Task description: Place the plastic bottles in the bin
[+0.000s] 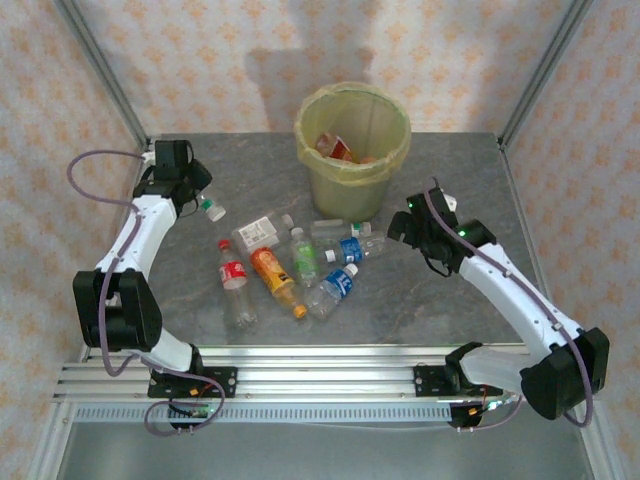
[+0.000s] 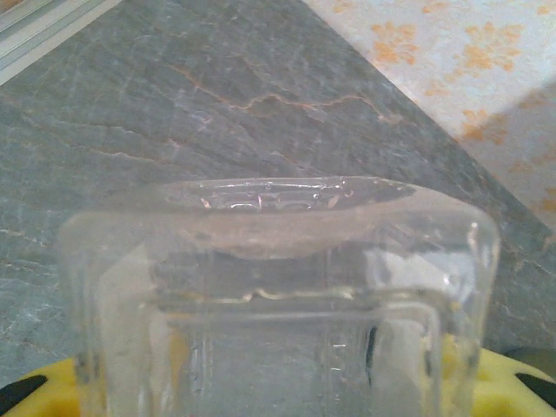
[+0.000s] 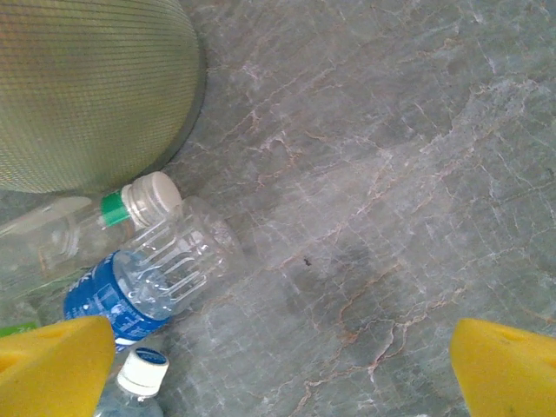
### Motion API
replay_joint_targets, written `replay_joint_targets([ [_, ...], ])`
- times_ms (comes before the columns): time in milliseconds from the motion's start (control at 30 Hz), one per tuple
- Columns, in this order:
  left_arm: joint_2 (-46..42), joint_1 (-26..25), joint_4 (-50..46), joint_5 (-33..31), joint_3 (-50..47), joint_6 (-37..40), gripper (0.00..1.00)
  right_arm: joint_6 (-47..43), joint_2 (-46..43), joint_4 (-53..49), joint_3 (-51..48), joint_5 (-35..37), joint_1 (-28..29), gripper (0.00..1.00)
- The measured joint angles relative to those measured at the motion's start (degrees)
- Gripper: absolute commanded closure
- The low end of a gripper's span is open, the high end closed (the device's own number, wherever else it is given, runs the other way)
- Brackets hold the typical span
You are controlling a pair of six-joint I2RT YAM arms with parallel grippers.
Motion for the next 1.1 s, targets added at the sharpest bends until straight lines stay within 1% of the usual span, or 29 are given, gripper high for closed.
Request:
replay_joint_targets([
  [133, -0.55, -2.08, -2.19, -0.04, 3.91, 1.33, 0.62, 1.66, -0.15, 1.49, -2.99, 0.87, 0.0, 0.01],
  [333, -1.05, -6.38, -3.5, 0.22, 13.97, 2.34, 0.62, 4.2, -0.63, 3.58, -8.28, 1.44, 0.0, 0.01],
  [567, 0.66, -15.15, -3.91, 0.55, 27.06, 3.41, 0.62, 5.64, -2.45, 4.37, -10.43, 2.08, 0.0, 0.01],
  [767, 9.42, -21.53, -4.02, 1.4, 40.98, 4.63, 0.62, 5.92, -2.75, 4.42, -10.43, 2.95, 0.0, 0.01],
  [1000, 23.08, -26.69, -6.67, 2.25, 58.97, 7.5, 0.62, 6.69, -3.02, 4.7, -10.69, 4.07, 0.0, 0.01],
  [1100, 28.48, -29.0, -6.95, 3.58, 66.27, 9.07, 0.62, 6.82, -3.04, 4.96, -10.99, 4.22, 0.0, 0.01],
])
